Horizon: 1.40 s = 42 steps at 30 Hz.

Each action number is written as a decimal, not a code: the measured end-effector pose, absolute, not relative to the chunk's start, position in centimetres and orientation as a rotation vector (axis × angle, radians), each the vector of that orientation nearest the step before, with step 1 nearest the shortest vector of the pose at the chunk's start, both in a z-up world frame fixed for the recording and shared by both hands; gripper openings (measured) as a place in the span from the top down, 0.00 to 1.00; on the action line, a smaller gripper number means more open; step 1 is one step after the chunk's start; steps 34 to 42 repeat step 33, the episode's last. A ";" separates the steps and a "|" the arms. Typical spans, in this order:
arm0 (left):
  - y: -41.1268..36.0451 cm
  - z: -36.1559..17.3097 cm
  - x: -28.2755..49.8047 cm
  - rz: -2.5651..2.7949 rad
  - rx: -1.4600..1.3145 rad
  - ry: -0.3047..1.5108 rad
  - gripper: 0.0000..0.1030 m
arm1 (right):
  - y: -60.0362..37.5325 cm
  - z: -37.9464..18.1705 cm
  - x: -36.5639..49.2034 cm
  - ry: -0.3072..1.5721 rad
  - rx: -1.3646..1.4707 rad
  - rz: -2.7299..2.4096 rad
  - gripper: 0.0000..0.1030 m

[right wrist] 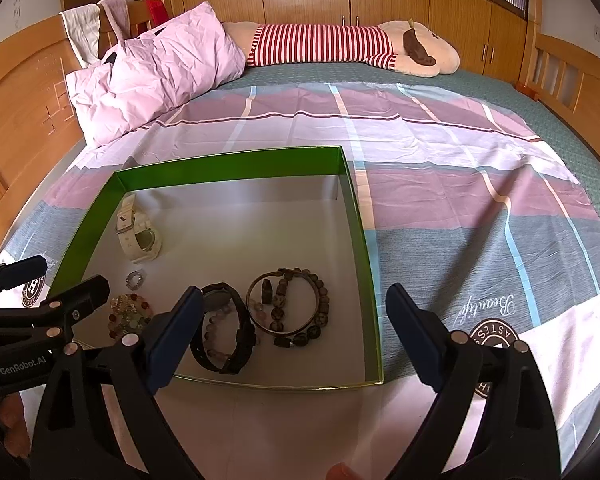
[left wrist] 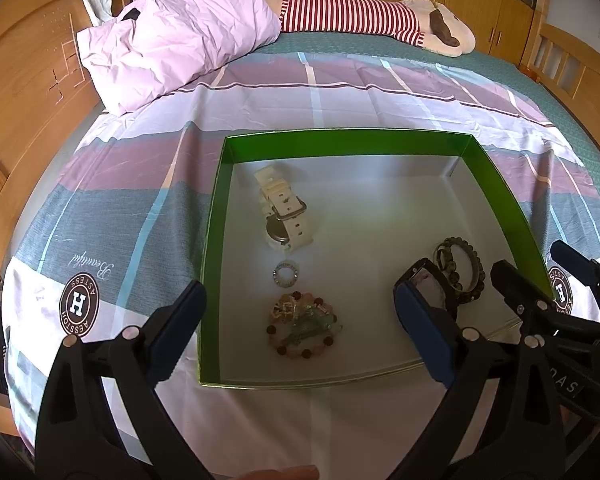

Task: Organize jewelry

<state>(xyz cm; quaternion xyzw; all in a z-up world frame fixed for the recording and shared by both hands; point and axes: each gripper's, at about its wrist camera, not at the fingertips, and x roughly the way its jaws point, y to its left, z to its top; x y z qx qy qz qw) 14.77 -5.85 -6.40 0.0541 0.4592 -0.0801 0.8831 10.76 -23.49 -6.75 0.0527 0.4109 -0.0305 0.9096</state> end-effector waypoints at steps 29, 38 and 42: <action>-6.0 -6.8 14.7 -0.153 0.126 0.958 0.06 | -23.9 -7.1 10.8 0.852 0.086 -0.069 0.10; -6.1 -7.0 14.8 -0.144 0.131 0.964 0.06 | -23.6 -7.0 10.8 0.852 0.085 -0.066 0.10; -6.1 -7.0 14.8 -0.144 0.131 0.964 0.06 | -23.6 -7.0 10.8 0.852 0.085 -0.066 0.10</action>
